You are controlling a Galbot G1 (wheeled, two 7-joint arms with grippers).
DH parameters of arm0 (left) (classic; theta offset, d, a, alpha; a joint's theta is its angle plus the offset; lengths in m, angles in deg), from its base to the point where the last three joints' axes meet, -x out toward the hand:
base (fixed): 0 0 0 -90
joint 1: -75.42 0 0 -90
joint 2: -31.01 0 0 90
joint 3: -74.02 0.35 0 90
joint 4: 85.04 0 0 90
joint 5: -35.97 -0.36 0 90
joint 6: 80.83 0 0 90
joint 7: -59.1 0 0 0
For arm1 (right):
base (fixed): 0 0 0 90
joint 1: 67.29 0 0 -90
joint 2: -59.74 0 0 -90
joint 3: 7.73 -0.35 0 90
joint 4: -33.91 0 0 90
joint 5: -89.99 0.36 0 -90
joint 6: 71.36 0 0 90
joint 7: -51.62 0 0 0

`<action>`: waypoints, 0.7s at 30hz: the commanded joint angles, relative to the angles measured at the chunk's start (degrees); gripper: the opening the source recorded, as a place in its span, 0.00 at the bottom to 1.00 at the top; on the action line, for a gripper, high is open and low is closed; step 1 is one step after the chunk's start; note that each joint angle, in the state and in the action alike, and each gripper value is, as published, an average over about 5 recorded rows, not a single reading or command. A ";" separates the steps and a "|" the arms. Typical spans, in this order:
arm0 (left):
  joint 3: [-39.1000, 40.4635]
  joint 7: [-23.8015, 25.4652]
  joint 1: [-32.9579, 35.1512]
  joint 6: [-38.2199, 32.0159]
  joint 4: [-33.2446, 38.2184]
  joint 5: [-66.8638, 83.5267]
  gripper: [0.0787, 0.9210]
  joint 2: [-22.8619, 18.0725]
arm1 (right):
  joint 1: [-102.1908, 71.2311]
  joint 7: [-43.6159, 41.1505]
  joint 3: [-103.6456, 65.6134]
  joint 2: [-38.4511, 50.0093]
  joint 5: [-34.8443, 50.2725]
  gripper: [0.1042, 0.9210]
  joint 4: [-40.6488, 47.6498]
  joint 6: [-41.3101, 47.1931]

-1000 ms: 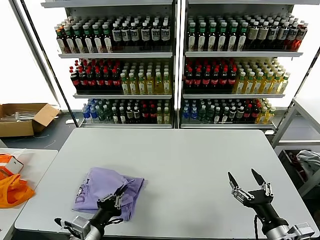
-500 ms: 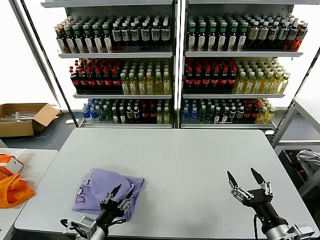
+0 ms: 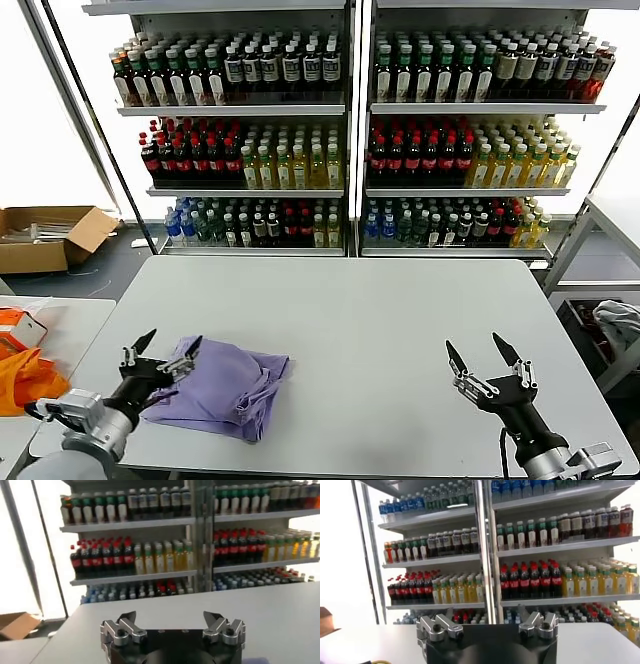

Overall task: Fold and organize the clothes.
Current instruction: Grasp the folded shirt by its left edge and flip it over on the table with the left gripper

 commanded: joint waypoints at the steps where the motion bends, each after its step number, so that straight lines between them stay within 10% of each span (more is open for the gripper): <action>1: -1.27 -6.34 -3.85 4.85 -10.45 16.66 0.88 1.96 | -0.82 -0.07 0.06 0.00 -0.15 0.88 -0.49 -0.07; 21: 6.47 -4.42 -5.80 4.80 -16.67 10.12 0.88 -3.39 | -0.94 -0.09 -1.88 0.88 0.92 0.88 -0.79 -0.02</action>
